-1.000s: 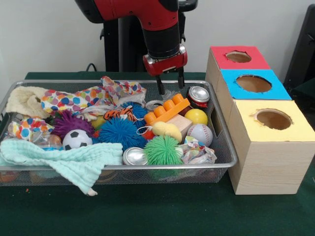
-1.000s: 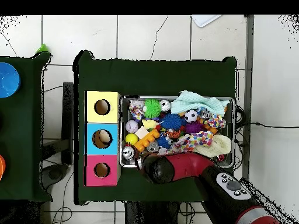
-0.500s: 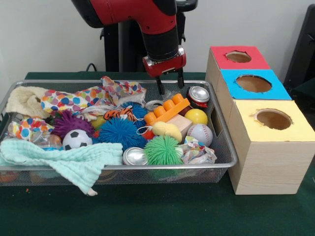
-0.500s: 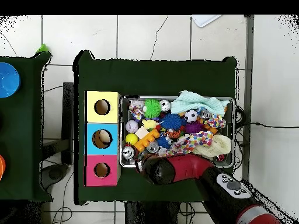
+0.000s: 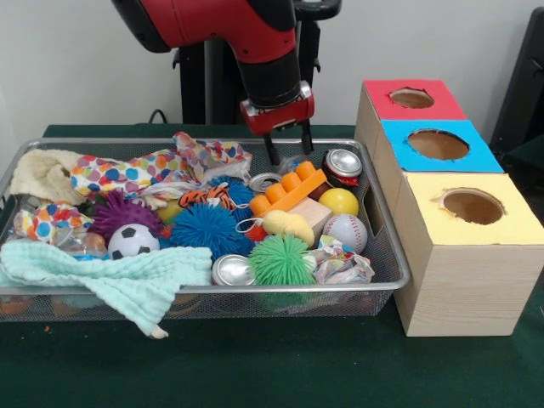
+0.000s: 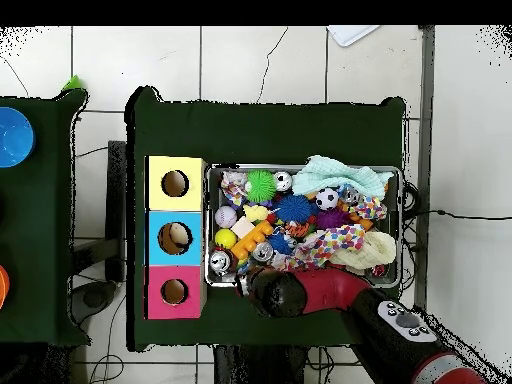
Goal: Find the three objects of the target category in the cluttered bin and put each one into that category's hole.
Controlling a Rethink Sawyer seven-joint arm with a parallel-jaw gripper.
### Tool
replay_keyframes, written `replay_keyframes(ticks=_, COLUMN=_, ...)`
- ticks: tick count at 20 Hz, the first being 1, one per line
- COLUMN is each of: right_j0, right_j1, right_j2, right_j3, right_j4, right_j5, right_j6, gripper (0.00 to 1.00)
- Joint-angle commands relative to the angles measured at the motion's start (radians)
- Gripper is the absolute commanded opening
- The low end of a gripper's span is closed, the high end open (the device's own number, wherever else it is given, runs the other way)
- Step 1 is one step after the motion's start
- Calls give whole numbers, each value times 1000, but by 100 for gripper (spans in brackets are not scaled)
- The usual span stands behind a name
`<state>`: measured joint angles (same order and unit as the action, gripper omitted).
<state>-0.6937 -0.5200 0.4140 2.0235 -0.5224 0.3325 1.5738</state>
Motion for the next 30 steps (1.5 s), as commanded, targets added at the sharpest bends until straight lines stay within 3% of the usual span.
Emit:
replay_keyframes(ticks=1, right_j0=-15, right_j1=46, right_j2=0, right_j3=-2, right_j4=36, right_j5=-10, right_j6=117, gripper=100)
replay_keyframes(ticks=13, right_j0=-38, right_j1=27, right_j2=51, right_j3=67, right_j4=92, right_j5=-14, right_j6=137, gripper=100)
replay_keyframes(ticks=30, right_j0=-44, right_j1=63, right_j2=61, right_j3=62, right_j4=126, right_j5=-62, right_j6=111, gripper=100)
